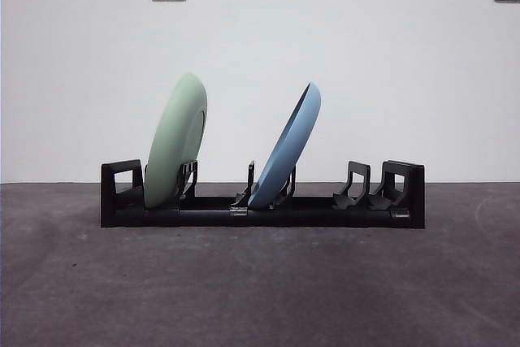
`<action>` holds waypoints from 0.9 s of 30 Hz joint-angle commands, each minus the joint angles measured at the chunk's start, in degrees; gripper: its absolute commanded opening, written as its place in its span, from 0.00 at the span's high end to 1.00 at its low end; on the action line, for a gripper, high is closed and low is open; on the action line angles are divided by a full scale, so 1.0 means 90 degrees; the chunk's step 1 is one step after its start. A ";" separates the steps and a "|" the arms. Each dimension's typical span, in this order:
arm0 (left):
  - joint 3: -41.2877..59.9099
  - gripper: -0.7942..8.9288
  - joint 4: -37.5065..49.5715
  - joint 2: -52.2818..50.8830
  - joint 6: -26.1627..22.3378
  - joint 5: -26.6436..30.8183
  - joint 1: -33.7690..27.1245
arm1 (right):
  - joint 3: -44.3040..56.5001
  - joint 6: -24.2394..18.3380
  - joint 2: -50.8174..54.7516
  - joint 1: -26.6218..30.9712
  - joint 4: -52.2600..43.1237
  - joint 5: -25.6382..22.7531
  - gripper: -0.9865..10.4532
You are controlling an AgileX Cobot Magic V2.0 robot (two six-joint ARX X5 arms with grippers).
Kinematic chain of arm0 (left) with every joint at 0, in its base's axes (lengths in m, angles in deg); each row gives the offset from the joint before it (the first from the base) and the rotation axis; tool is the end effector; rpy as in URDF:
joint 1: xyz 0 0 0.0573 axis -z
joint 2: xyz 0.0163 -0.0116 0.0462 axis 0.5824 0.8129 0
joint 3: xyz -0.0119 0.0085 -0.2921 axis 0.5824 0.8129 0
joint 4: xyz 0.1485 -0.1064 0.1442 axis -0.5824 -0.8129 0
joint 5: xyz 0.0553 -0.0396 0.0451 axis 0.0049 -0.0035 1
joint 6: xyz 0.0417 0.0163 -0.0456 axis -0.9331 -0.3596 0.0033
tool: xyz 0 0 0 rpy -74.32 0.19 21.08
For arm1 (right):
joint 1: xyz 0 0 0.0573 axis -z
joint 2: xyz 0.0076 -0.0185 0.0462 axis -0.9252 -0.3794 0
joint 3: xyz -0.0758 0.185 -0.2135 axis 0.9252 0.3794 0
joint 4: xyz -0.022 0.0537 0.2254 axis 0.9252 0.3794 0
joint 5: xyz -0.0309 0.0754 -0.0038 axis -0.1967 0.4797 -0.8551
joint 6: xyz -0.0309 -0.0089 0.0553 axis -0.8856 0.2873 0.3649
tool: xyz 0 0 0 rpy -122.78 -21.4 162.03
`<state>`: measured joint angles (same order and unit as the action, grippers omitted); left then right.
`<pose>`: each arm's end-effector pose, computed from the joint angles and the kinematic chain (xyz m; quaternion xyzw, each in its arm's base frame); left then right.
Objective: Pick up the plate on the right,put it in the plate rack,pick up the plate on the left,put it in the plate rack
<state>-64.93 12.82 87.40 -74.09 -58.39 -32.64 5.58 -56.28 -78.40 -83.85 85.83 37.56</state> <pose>0.0623 -0.0045 0.1488 -0.0035 0.0872 -0.0402 0.9954 0.0915 0.0203 0.2975 0.1690 0.1898 0.0332 0.9666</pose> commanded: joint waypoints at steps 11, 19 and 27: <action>0.0097 0.92 0.0017 0.0002 0.0066 0.0012 -0.0022 | 0.0024 0.0036 0.0000 -0.0005 -0.0039 -0.0019 0.93; 0.0097 0.92 0.0017 0.0002 0.0066 0.0012 -0.0022 | 0.0024 -0.0287 0.0002 -0.0005 0.0061 -0.0024 0.93; 0.0097 0.92 0.0017 0.0002 0.0066 0.0012 -0.0022 | 0.0112 -0.1392 0.0908 0.0214 0.0044 -0.0017 0.93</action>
<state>-64.93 12.82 87.49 -73.92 -58.37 -32.66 5.69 -64.70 -71.86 -82.51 87.23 37.56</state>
